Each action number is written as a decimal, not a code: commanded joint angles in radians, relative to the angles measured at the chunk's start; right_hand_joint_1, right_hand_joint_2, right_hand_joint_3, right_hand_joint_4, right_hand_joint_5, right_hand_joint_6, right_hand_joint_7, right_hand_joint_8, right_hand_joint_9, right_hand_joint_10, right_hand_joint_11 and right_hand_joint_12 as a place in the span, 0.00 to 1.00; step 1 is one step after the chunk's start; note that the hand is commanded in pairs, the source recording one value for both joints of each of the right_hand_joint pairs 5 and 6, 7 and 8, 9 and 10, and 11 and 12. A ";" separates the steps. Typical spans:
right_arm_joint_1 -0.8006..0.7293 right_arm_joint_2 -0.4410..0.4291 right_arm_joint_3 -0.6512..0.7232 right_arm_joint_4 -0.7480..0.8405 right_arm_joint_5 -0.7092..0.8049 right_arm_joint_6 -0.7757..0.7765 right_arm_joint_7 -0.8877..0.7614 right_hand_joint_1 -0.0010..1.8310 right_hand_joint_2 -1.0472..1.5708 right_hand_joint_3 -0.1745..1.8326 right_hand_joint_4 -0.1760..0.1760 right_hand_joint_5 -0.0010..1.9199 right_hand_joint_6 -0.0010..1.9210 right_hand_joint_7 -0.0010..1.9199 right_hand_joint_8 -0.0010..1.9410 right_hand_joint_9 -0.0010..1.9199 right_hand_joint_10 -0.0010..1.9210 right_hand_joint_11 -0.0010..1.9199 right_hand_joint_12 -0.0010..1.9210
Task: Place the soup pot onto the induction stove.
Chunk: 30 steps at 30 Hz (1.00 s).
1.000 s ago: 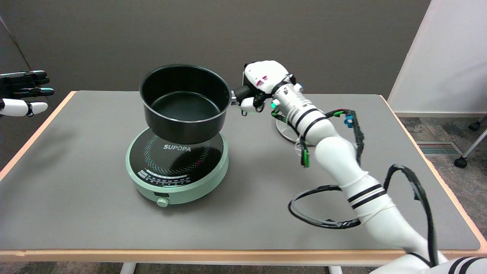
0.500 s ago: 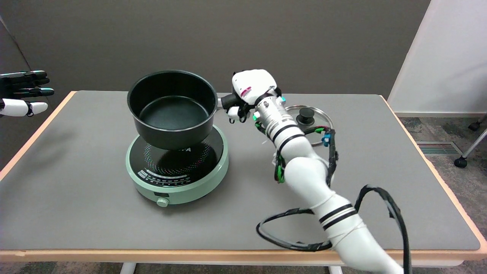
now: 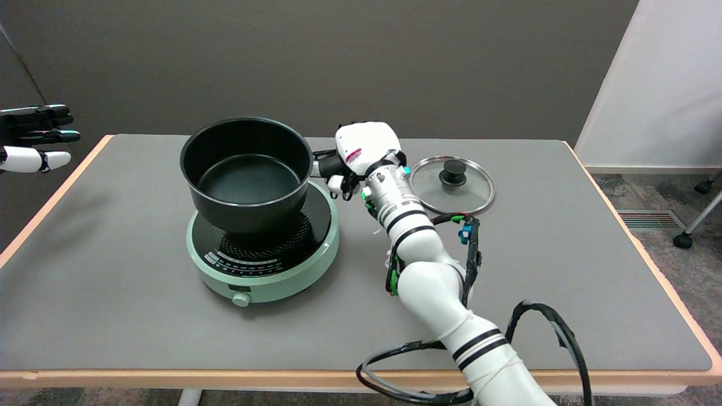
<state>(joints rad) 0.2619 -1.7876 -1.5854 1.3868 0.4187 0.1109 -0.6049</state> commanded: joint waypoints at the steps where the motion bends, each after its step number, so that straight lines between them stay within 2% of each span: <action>1: -0.049 -0.037 -0.029 -0.027 -0.012 0.082 -0.012 0.50 0.95 0.41 0.27 0.89 0.89 0.89 0.88 0.89 0.89 0.89 0.89; 18: -0.022 -0.012 -0.054 -0.057 -0.012 0.080 -0.012 0.50 0.96 0.41 0.27 0.90 0.90 0.90 0.89 0.90 0.90 0.90 0.90; 19: -0.008 -0.047 -0.118 0.031 -0.039 0.089 -0.031 0.49 0.96 0.41 0.27 0.90 0.90 0.90 0.89 0.90 0.90 0.90 0.90; 22: -0.013 -0.007 -0.052 -0.076 -0.010 0.079 -0.010 0.49 0.96 0.41 0.26 0.90 0.90 0.90 0.89 0.90 0.90 0.90 0.90; 30: -0.017 -0.011 -0.060 -0.066 -0.012 0.080 -0.012 0.49 0.96 0.41 0.26 0.89 0.89 0.89 0.88 0.89 0.89 0.89 0.89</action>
<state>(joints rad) 0.2362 -1.8049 -1.6332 1.3345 0.4046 0.1845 -0.6174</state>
